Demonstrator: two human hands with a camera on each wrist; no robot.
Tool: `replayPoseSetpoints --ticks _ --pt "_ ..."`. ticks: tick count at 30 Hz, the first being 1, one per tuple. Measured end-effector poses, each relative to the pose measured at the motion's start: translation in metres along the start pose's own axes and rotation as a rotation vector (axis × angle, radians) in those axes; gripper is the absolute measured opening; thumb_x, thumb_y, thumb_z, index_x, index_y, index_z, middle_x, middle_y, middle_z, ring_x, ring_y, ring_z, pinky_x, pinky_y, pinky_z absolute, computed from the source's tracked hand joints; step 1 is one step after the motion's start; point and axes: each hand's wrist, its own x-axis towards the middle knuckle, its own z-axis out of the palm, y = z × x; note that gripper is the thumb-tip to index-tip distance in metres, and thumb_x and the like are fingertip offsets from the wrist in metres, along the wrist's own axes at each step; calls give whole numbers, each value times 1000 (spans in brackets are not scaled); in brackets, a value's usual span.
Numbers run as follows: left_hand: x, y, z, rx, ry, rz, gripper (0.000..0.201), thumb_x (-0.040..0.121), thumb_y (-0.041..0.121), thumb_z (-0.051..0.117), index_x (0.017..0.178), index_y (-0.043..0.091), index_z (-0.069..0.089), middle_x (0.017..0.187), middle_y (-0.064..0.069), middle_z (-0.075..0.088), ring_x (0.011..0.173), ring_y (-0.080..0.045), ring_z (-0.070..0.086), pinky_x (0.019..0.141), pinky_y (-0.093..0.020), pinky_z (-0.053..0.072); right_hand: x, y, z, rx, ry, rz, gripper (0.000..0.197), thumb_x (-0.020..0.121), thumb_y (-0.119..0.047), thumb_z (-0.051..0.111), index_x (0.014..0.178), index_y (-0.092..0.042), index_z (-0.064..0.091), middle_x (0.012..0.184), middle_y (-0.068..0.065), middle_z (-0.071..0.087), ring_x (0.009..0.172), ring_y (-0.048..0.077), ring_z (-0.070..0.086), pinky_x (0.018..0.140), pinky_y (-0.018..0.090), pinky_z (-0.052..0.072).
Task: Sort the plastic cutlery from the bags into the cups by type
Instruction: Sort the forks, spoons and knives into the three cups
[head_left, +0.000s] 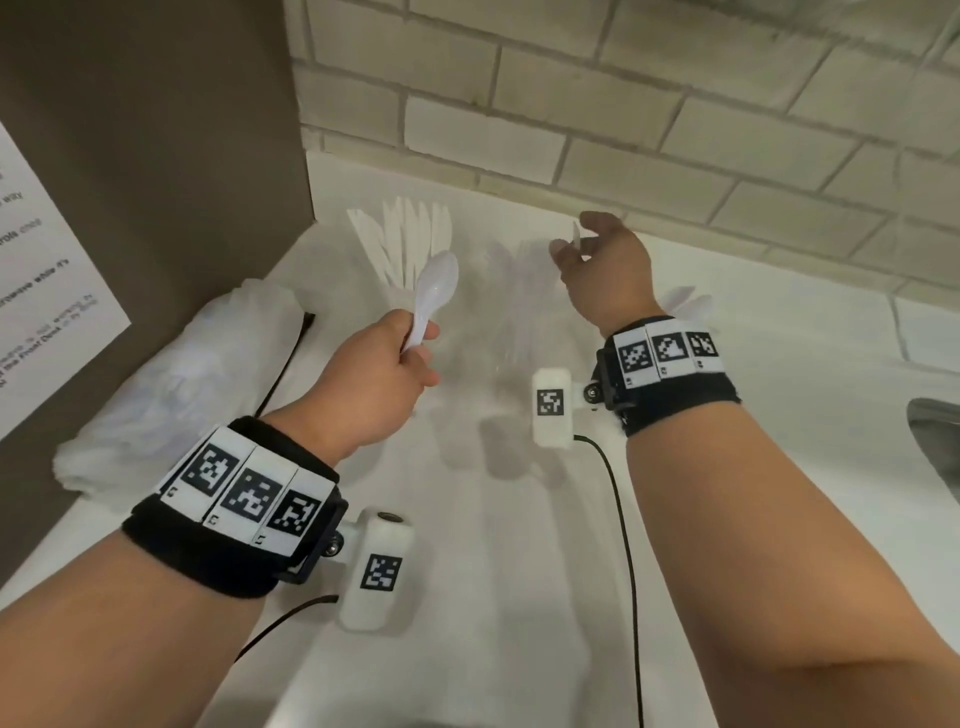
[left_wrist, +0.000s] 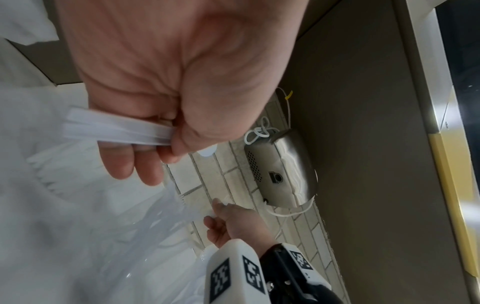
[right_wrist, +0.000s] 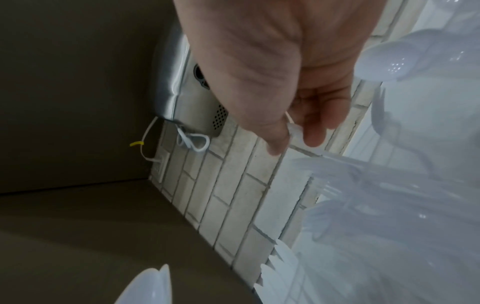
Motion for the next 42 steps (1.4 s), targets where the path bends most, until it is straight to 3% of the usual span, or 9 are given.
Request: replayPoseSetpoints --ticks 10,16,19,22,27,31,34,38,42 --pt "-2 4 9 -36 -47 -11 20 98 14 48 110 26 58 91 0 71 89 -6 68 90 -40 55 11 23 -2 -13 -19 -26 27 94 -22 47 102 -7 67 89 15 72 85 33 70 84 48 54" --pt "-3 9 13 26 -46 34 20 96 16 52 111 23 63 98 3 68 82 -5 70 84 -39 56 5 5 -3 -554 -223 -93 35 97 -18 44 127 -4 54 131 13 57 122 29 53 97 29 39" --pt "-3 10 13 27 -10 37 17 94 15 56 107 23 65 96 2 68 77 -6 70 79 -36 57 -5 -7 -18 -330 -162 -33 55 89 -6 51 142 -11 41 144 9 45 127 22 49 97 22 38" --pt "-3 11 13 -7 18 53 17 93 15 59 106 21 67 94 1 70 72 -5 71 76 -32 56 -37 -23 -23 18 -29 -99 40 90 -16 57 130 -17 56 121 2 60 98 16 59 90 24 46" --pt "-14 19 20 -170 -45 35 12 89 9 66 100 10 70 91 -9 74 76 -15 73 84 -39 58 -102 -32 -9 577 -363 -39 27 95 -24 57 122 -25 52 95 10 66 52 15 56 48 28 43" --pt "-27 14 23 -77 -93 11 23 83 19 74 105 13 70 93 -4 74 83 -13 71 87 -33 55 -119 -25 3 606 -211 -14 24 96 -3 44 101 -26 51 85 14 68 44 14 51 48 25 41" --pt "-29 2 10 204 -31 29 59 79 41 74 130 19 54 121 6 59 112 -13 58 93 -23 42 -109 -19 -8 523 -26 -90 31 95 -3 43 94 -34 49 78 9 66 43 14 51 46 24 43" --pt "-21 -17 -31 543 317 -18 63 86 47 63 138 18 43 140 -13 42 126 -32 45 106 -43 37 -78 -7 -50 295 400 -200 35 92 -8 36 114 -27 54 78 8 63 57 24 57 56 28 49" --pt "-9 -34 -67 837 445 -239 62 85 39 59 135 10 37 139 -23 38 130 -41 34 106 -51 29 -49 9 -69 122 515 -262 44 85 -4 29 118 -11 59 103 12 65 85 11 55 74 6 40"
